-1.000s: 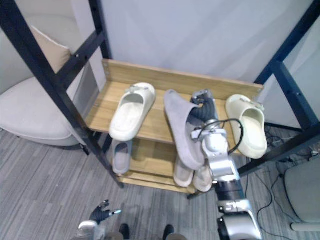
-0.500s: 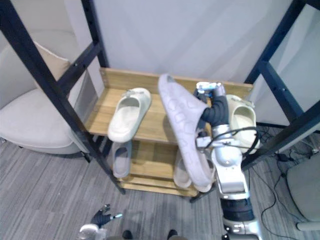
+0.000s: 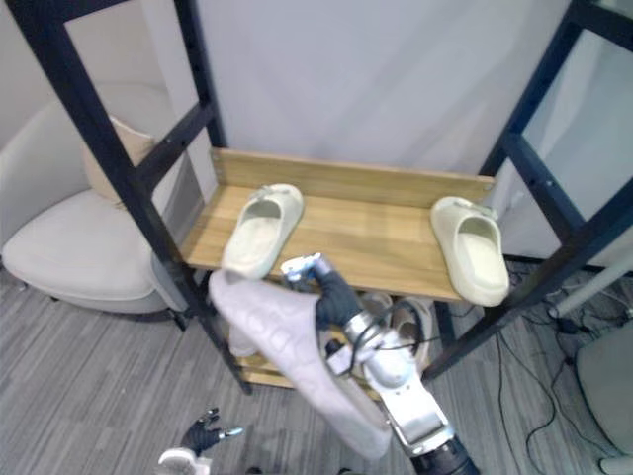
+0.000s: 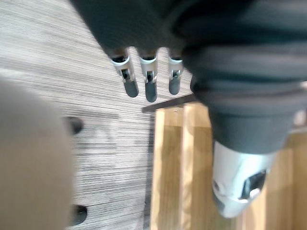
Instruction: Organize the slippers on the shoe rack
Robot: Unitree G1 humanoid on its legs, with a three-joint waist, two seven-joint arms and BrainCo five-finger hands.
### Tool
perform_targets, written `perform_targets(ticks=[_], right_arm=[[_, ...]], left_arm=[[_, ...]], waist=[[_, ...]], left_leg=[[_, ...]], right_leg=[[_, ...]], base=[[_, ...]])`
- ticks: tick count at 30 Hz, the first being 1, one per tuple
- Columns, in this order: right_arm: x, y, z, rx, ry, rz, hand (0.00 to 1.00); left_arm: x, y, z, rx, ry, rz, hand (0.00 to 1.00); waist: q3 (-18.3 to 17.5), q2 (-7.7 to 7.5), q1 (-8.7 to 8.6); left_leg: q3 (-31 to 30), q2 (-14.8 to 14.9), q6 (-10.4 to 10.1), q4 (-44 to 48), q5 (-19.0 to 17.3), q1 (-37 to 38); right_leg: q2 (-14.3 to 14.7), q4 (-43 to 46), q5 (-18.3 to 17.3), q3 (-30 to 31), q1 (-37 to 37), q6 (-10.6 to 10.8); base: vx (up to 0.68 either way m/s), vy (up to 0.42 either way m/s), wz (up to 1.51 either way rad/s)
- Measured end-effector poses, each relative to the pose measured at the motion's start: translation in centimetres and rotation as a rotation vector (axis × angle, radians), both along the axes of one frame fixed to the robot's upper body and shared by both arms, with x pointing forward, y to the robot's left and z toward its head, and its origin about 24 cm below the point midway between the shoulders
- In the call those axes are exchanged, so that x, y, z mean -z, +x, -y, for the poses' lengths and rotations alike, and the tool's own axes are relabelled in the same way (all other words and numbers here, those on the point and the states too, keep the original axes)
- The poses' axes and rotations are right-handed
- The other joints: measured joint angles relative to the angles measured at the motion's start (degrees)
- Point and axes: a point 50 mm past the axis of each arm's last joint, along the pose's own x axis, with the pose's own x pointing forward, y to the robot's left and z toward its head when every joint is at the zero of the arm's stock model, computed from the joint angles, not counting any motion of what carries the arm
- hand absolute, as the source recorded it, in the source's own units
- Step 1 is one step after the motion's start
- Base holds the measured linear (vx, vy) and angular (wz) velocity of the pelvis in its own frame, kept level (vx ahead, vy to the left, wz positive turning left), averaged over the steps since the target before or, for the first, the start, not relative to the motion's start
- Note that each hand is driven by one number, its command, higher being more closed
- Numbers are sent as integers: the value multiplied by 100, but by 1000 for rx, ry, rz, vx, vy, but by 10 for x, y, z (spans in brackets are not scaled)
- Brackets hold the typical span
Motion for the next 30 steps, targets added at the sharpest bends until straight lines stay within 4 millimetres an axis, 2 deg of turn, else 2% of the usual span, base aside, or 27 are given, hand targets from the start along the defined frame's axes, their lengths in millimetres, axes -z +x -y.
perform_targets(ticks=[1,4,6,10,11,14,16,18,21,22,27,30], right_arm=[[-2,7,-3,-4,-18,9,100],[-8,17,-9,0,-70,51,100],[-9,21,-11,6,-95,69,100],[-19,29,-9,52,-128,140,100],[-25,36,-6,93,-135,168,100],[-31,54,7,206,-154,192,100],[-45,67,18,290,-168,245,100],[-67,82,35,410,-178,326,100],[-90,91,49,527,-163,406,100],[-99,93,53,579,-157,439,100],[-116,95,60,679,-106,492,100],[-132,96,65,734,-51,526,100]], left_arm=[[-5,14,4,10,-5,37,0],[-17,36,6,12,-15,121,0],[-24,46,5,-1,-26,168,0],[-35,63,3,-5,-28,234,0],[-41,71,1,-16,-25,269,0],[-49,83,-2,-57,-29,318,0],[-57,91,-6,-79,-25,358,0],[-68,102,-15,-109,-4,405,0],[-64,97,-24,-167,14,376,0],[-62,95,-24,-181,11,359,0],[-56,86,-22,-236,-14,335,0],[-59,86,-21,-257,-22,358,0]], waist=[[259,91,25],[645,147,65],[788,151,76],[998,182,43],[1045,185,43],[1090,215,60],[1124,250,49],[1290,262,66],[1450,239,82],[1507,235,144],[1616,204,323],[1615,201,350]], left_leg=[[-91,38,6,572,-177,-438],[-189,63,-1,1440,-474,-1196],[-218,84,-5,2005,-720,-1646],[-206,80,18,2751,-943,-2352],[-212,89,27,3121,-1056,-2747],[-249,111,41,3719,-1199,-3314],[-311,113,52,4176,-1307,-3780],[-402,102,65,4688,-1432,-4333],[-451,88,72,5098,-1516,-4832],[-463,83,70,5284,-1549,-5080],[-470,81,58,5655,-1636,-5574],[-445,110,48,5723,-1632,-5786]], right_leg=[[-47,567,-208,-26,-385,-25],[-170,1555,-627,-29,-1127,-66],[-279,2164,-931,-24,-1581,-74],[-464,3033,-1208,30,-2330,-105],[-519,3438,-1332,84,-2740,-99],[-604,4050,-1517,110,-3284,-189],[-675,4500,-1665,101,-3700,-215],[-770,5027,-1860,90,-4186,-252],[-862,5488,-2010,123,-4669,-274],[-888,5690,-2060,150,-4916,-280],[-986,6137,-2258,194,-5395,-296],[-1064,6271,-2324,181,-5591,-293]], base=[[-287,13,31],[-236,12,18],[-211,37,5],[-122,30,0],[-112,19,0],[-68,10,5],[-72,9,12],[-76,8,14],[-69,-9,10],[-68,-9,6],[-63,-6,6],[-39,-34,14]])
